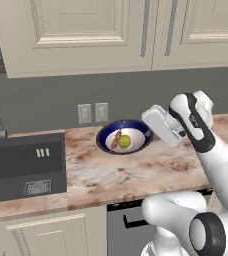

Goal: Dump the kebab skewer and lemon from the bowl so the bowl can be washed. Place the bowl in the sink after clearing the leftovers.

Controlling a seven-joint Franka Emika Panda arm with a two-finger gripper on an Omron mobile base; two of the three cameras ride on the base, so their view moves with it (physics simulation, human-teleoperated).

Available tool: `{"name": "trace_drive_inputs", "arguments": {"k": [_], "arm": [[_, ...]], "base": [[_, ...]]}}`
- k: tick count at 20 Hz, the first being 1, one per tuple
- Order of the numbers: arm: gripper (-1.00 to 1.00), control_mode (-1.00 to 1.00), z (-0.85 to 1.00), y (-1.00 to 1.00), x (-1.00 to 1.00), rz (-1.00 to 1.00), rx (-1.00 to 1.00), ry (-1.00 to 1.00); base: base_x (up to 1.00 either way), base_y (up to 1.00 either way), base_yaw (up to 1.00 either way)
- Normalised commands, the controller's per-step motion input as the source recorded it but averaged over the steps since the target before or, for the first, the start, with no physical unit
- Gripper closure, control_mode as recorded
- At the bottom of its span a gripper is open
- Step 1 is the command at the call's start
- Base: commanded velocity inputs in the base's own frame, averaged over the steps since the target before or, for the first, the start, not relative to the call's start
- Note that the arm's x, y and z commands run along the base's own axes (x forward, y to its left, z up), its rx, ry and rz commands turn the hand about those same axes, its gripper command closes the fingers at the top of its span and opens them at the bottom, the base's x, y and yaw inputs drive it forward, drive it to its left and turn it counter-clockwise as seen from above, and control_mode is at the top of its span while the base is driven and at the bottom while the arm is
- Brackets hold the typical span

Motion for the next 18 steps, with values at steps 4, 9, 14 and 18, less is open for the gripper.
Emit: {"name": "trace_drive_inputs", "arguments": {"k": [4,9,14,18], "arm": [[1.0,-1.0,0.36,-0.64,-0.69,-0.1,0.32,-0.06],[1.0,-1.0,0.0,-0.3,-0.47,-0.05,0.11,-0.15],[1.0,-1.0,0.0,0.0,0.0,0.0,0.0,0.0],[1.0,1.0,0.0,0.0,-0.04,0.0,0.0,0.0]], "base": [[0.0,0.0,0.0],[0.0,0.0,0.0],[0.0,0.0,0.0],[-0.18,0.0,0.0]]}}
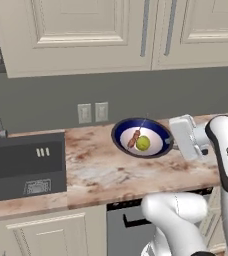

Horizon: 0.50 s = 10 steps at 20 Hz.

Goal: Dump the kebab skewer and lemon from the bowl so the bowl can be washed. Place the bowl in the sink after clearing the leftovers.

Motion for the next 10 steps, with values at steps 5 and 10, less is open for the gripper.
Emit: {"name": "trace_drive_inputs", "arguments": {"k": [5,10], "arm": [[1.0,1.0,0.0,0.0,0.0,0.0,0.0,0.0],[1.0,1.0,0.0,0.0,0.0,0.0,0.0,0.0]], "base": [[-0.49,0.19,0.0],[-0.33,0.56,0.0]]}}
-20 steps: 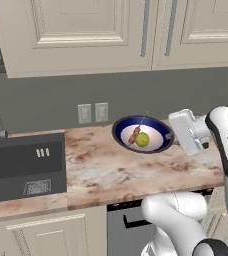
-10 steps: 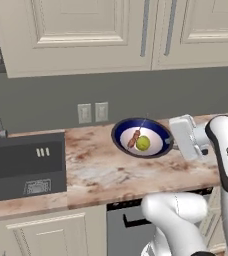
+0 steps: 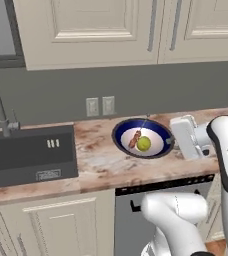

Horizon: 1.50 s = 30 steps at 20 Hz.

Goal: Dump the kebab skewer and lemon from the bowl so the bowl can be washed. Place the bowl in the sink after clearing the leftovers.

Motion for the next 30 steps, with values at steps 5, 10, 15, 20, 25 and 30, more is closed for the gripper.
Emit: {"name": "trace_drive_inputs", "arguments": {"k": [5,10,15,20,25,30], "arm": [[1.0,1.0,0.0,0.0,0.0,0.0,0.0,0.0],[1.0,1.0,0.0,0.0,0.0,0.0,0.0,0.0],[1.0,1.0,0.0,0.0,0.0,0.0,0.0,0.0],[1.0,1.0,0.0,0.0,0.0,0.0,0.0,0.0],[1.0,1.0,0.0,0.0,0.0,0.0,0.0,0.0],[1.0,1.0,0.0,0.0,0.0,0.0,0.0,0.0]], "base": [[-0.08,0.83,0.0],[0.0,0.94,0.0],[0.0,0.91,0.0],[0.11,0.39,-0.03],[0.21,0.0,-0.05],[0.37,-0.04,-0.02]]}}
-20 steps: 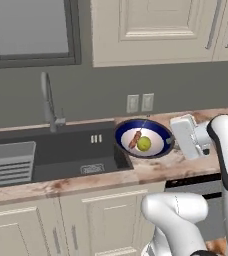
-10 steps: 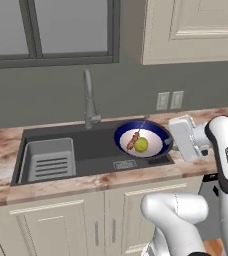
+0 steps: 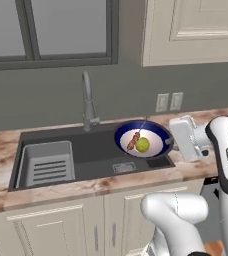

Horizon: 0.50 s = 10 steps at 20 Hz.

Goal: Dump the kebab skewer and lemon from the bowl so the bowl can be washed. Place the bowl in the sink after clearing the leftovers.

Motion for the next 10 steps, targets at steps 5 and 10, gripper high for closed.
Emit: {"name": "trace_drive_inputs", "arguments": {"k": [5,10], "arm": [[1.0,1.0,0.0,0.0,0.0,0.0,0.0,0.0],[1.0,1.0,0.0,0.0,0.0,0.0,0.0,0.0]], "base": [[0.49,-0.02,0.0],[0.49,0.0,0.0]]}}
